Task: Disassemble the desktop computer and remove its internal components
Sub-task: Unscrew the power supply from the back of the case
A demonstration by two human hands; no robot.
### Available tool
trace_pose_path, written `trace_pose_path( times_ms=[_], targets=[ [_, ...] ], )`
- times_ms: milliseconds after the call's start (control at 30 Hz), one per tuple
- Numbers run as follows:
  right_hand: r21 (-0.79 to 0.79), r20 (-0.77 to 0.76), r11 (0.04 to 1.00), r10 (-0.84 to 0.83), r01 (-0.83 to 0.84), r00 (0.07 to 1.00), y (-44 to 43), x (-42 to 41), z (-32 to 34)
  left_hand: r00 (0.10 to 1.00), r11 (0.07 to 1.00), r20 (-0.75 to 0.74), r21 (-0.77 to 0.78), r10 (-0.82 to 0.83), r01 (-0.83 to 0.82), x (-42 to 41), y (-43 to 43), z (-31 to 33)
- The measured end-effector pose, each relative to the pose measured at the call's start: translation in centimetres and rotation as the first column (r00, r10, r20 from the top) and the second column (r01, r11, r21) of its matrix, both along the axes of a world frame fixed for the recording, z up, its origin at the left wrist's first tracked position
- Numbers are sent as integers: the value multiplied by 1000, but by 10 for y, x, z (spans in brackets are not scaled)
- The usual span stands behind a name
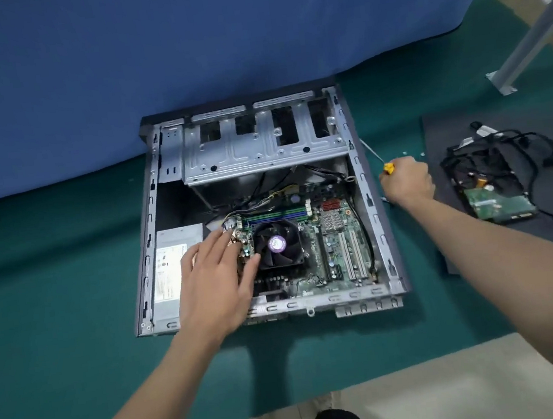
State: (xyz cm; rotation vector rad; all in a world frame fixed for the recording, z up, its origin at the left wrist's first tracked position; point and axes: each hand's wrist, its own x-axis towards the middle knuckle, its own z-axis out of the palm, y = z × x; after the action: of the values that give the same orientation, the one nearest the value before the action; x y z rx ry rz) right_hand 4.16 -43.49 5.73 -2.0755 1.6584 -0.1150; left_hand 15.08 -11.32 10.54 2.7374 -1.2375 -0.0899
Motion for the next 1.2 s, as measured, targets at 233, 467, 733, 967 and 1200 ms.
trace_pose_path(
  times_ms=[233,467,733,967,1200],
  targets=[
    [25,-63,999,-34,36,997,-22,21,-38,999,1000,-32,20,24,-24,1,-2,2],
    [147,96,982,-131,116,987,-21,6,-12,999,999,-39,-24,24,-25,0,-4,5],
    [80,319,996,8,-35,948,75,-30,73,995,977,-94,-207,39,-58,-4,2,10],
    [35,428,993,83,-108,900,209,-36,115,994,933,-102,-353,36,-70,-12,56,12],
    [357,526,900,25,-248,850,335,-20,92,900,813,-306,-406,311,-419,4,110,13]
  ],
)
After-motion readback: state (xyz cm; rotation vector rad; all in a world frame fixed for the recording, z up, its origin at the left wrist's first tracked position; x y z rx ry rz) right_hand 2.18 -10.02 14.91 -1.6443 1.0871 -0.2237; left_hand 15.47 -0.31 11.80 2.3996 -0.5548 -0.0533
